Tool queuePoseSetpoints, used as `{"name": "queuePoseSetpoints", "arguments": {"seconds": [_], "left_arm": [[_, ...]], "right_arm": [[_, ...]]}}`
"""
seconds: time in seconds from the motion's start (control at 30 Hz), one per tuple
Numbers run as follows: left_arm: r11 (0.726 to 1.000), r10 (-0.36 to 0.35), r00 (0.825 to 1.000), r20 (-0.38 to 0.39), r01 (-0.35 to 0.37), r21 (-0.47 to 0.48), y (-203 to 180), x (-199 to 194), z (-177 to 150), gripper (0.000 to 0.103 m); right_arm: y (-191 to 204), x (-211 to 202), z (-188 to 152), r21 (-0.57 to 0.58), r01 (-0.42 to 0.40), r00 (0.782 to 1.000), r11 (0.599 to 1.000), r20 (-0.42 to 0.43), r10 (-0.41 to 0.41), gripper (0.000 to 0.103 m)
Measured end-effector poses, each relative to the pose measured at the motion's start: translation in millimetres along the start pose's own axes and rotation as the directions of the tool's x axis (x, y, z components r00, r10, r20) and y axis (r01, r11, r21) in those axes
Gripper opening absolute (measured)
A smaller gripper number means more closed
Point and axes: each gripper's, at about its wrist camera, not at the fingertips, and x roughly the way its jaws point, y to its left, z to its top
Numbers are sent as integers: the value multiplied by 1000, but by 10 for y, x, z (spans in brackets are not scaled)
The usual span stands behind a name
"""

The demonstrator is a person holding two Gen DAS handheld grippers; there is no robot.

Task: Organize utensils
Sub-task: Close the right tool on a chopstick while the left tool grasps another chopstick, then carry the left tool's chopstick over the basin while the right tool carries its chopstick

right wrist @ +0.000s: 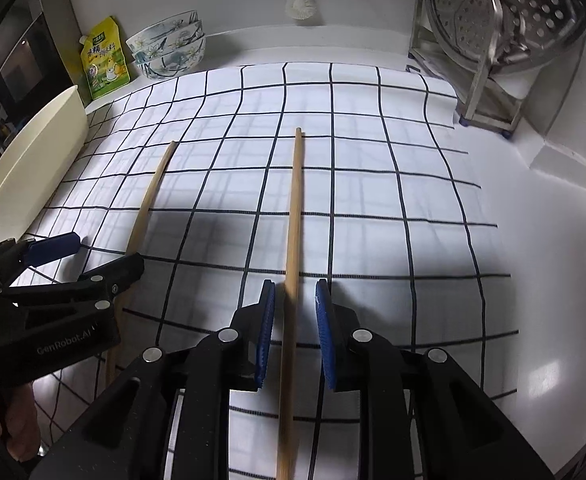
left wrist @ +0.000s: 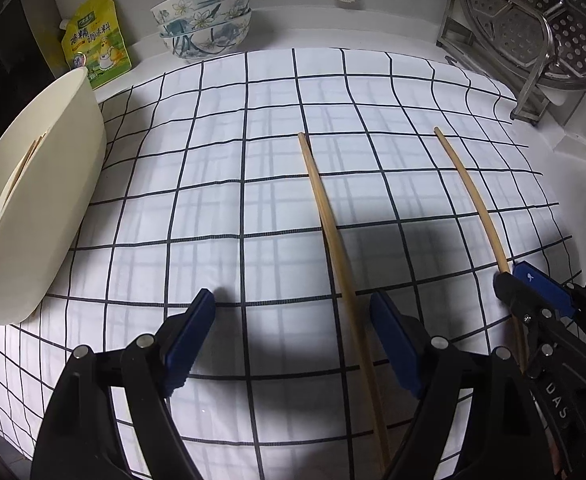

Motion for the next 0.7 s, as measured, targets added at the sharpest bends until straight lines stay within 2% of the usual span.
{"name": "queuePoseSetpoints", "arguments": {"seconds": [0.07, 0.13, 0.17, 0.23, 0.27, 0.3, 0.37, 0.57, 0.7], "left_arm": [[1000, -7, 1000, -1, 7, -9, 1, 3, 9, 74], [1000, -17, 1000, 1, 17, 0, -10, -7, 20, 60], [1000, -25, 1000, 3, 25, 7, -24, -17, 29, 55], [999, -38, 999, 2, 38, 21, -55, -31, 50, 30], [999, -42, 999, 0, 42, 26, -68, -30, 60, 23], [998, -51, 999, -7, 51, 29, -77, -28, 76, 10], [997, -67, 997, -24, 67, 23, -65, -23, 98, 7], [993, -119, 990, -70, 120, 9, 45, -29, 142, 7], [989, -144, 988, -60, 145, 0, 181, -157, 196, 7]], "right_arm": [[25, 13, 14, -17, 5, 1000, 1000, -2, -5, 20], [38, 28, 28, -24, 9, 1000, 1000, -4, -9, 13], [37, 32, 31, -26, 13, 1000, 1000, -5, -13, 7], [26, 35, 39, -20, 6, 1000, 1000, -9, -6, 7], [22, 36, 40, -19, 4, 1000, 1000, -10, -5, 7], [20, 28, 34, -19, 5, 1000, 1000, -10, -5, 6], [22, 28, 38, -12, 0, 1000, 1000, -12, 0, 6], [50, -25, 51, 29, -37, 999, 999, -14, 37, 6], [146, -124, 121, 42, -58, 998, 997, 0, 58, 6]]}}
